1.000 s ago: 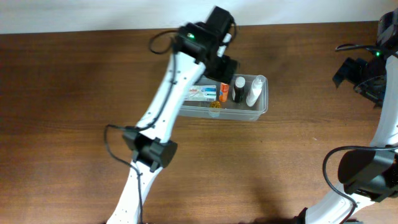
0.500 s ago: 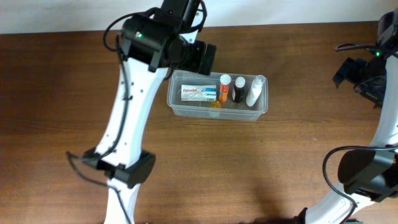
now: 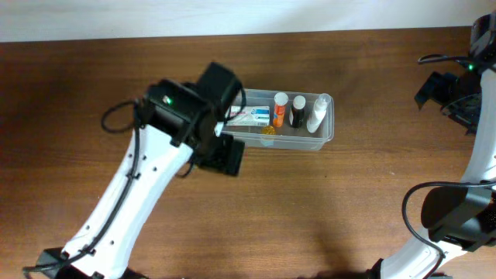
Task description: Pack container
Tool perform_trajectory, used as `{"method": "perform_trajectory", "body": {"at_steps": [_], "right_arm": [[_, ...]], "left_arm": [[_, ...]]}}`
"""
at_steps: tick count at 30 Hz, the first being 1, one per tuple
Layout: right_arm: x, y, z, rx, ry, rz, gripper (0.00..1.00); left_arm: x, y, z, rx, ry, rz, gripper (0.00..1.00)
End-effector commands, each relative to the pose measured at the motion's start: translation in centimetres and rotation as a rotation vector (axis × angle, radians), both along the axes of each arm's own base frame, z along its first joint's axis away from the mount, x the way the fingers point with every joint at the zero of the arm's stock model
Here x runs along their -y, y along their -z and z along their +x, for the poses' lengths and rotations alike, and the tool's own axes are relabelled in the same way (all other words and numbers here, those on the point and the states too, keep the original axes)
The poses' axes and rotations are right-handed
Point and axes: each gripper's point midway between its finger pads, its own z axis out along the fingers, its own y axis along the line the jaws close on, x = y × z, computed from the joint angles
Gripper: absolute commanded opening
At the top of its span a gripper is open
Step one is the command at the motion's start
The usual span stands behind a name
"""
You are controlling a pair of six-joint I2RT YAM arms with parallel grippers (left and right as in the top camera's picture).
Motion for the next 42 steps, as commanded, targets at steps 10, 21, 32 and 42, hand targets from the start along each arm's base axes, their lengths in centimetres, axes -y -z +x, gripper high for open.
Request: {"method": "perform_trajectory", "body": {"at_steps": [10,21,32,42], "right_arm": [[0.0,0.1,0.1,-0.002,-0.005,0.002,0.98],[0.0,0.1,0.1,-0.002,-0.005,0.002,0.99],[0.0,0.1,0.1,-0.002,-0.005,0.002,0.98],[0.0,0.1,0.1,-0.002,-0.005,0.002,0.98]], "left_arm": [[-1.2,1.6,-0.4,-0.007,-0.064,0.071,0.99],[0.5,4.4,3.5,0.155,0.257,0.075,0.99],[-1.5,11.0,3.0,0.461,0.284,-0.025,0.99],[-7.8,11.4,0.7,0.867,0.085,-0.149,0.99]]}}
